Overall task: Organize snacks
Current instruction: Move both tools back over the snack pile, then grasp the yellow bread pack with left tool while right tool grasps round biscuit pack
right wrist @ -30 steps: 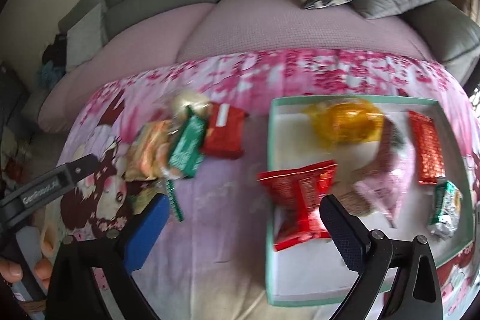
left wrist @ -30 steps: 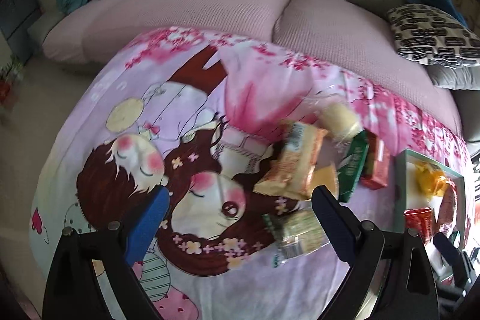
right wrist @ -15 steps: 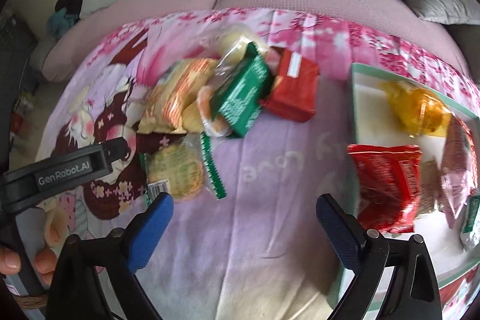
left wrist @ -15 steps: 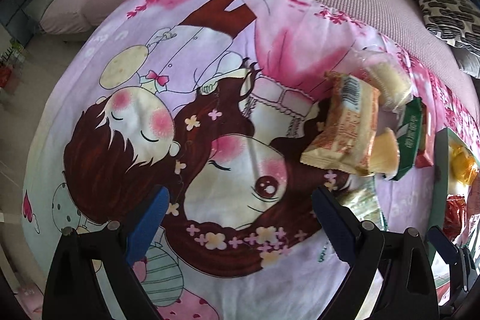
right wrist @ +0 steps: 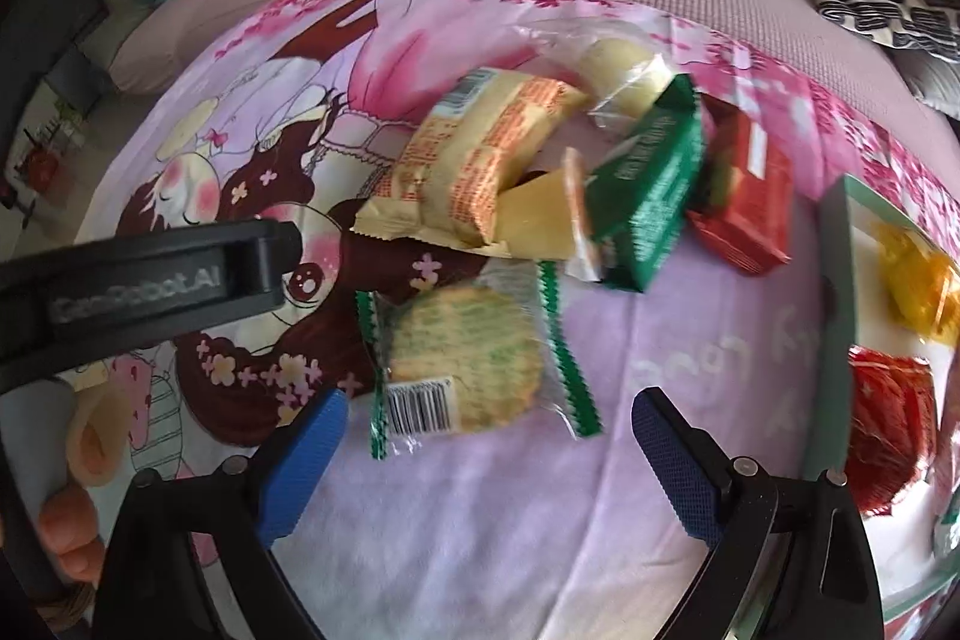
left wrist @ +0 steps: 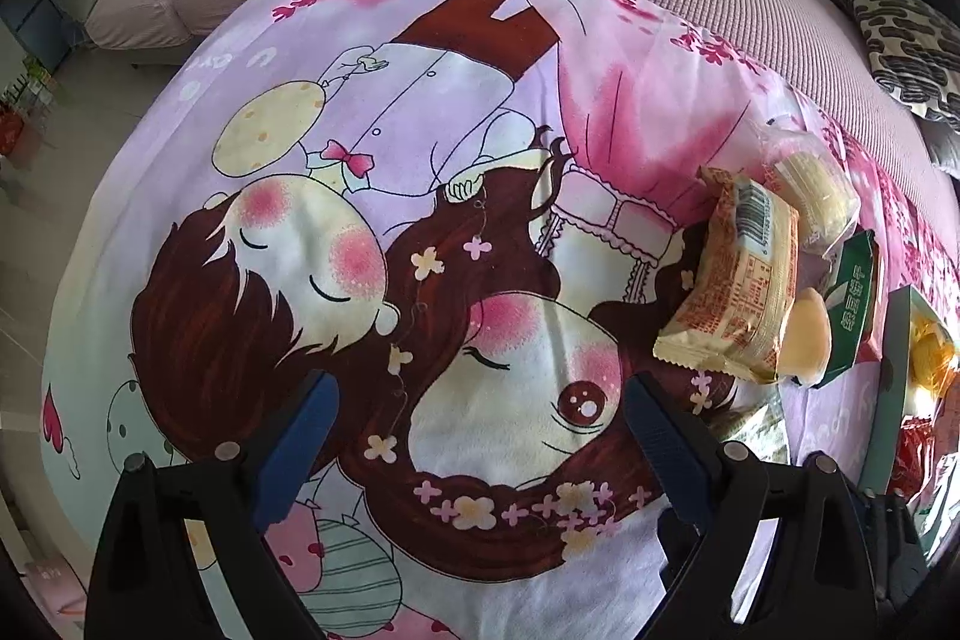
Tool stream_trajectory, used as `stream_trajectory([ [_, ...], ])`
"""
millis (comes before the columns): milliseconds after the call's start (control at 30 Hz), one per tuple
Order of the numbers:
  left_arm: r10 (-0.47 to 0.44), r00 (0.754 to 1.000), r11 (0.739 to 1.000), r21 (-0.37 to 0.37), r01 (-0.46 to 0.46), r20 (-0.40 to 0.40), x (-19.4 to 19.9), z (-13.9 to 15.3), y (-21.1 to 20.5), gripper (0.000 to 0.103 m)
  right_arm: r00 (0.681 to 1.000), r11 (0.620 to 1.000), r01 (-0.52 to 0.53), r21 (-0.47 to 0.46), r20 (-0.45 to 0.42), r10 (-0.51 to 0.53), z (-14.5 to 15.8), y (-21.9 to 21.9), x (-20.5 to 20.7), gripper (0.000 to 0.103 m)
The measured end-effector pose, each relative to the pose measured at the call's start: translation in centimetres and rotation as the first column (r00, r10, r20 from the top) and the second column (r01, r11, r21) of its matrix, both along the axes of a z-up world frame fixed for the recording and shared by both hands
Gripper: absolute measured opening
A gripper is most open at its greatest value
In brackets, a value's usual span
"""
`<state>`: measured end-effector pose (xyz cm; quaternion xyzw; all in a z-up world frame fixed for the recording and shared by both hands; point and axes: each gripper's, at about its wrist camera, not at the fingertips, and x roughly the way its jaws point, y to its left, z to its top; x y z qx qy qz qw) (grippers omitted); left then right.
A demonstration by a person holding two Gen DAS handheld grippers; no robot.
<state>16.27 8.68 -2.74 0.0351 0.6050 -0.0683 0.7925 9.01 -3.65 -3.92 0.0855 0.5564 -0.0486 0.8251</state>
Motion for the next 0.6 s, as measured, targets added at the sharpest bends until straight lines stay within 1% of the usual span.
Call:
stream_trajectory([
  [100, 0.002, 1.000, 1.000, -0.015, -0.002, -0.001, 0.7, 0.1, 0.0, 0.096, 1.000, 1.000, 0.013, -0.005, -0.007, -0.013, -0.5, -0.1, 0.7, 0.092],
  [200, 0.004, 1.000, 1.000, -0.023, -0.004, 0.000, 0.3, 0.4, 0.3, 0.096, 0.999, 0.999, 0.035, -0.006, -0.006, -0.035, -0.8, -0.6, 1.0, 0.090],
  [267, 0.004, 1.000, 1.000, -0.027, -0.004, 0.000, 0.3, 0.4, 0.2, 0.096, 0.999, 0.999, 0.051, -0.007, -0.005, -0.051, -0.8, -1.2, 0.8, 0.087],
  [400, -0.006, 1.000, 0.999, -0.033, 0.006, 0.005, 0.2, 0.5, -0.5, 0.096, 0.997, 0.997, 0.075, 0.007, -0.003, -0.075, -0.8, -2.2, 0.7, 0.084],
  [567, -0.019, 1.000, 0.998, -0.062, 0.020, 0.014, -0.1, 1.0, -1.0, 0.096, 0.995, 0.995, 0.097, 0.014, -0.001, -0.097, -0.8, -3.6, 0.0, 0.081],
  [600, -0.021, 1.000, 0.998, -0.067, 0.022, 0.016, -0.1, 1.0, -1.1, 0.096, 0.995, 0.995, 0.101, 0.016, 0.000, -0.101, -0.8, -3.8, 0.0, 0.079],
])
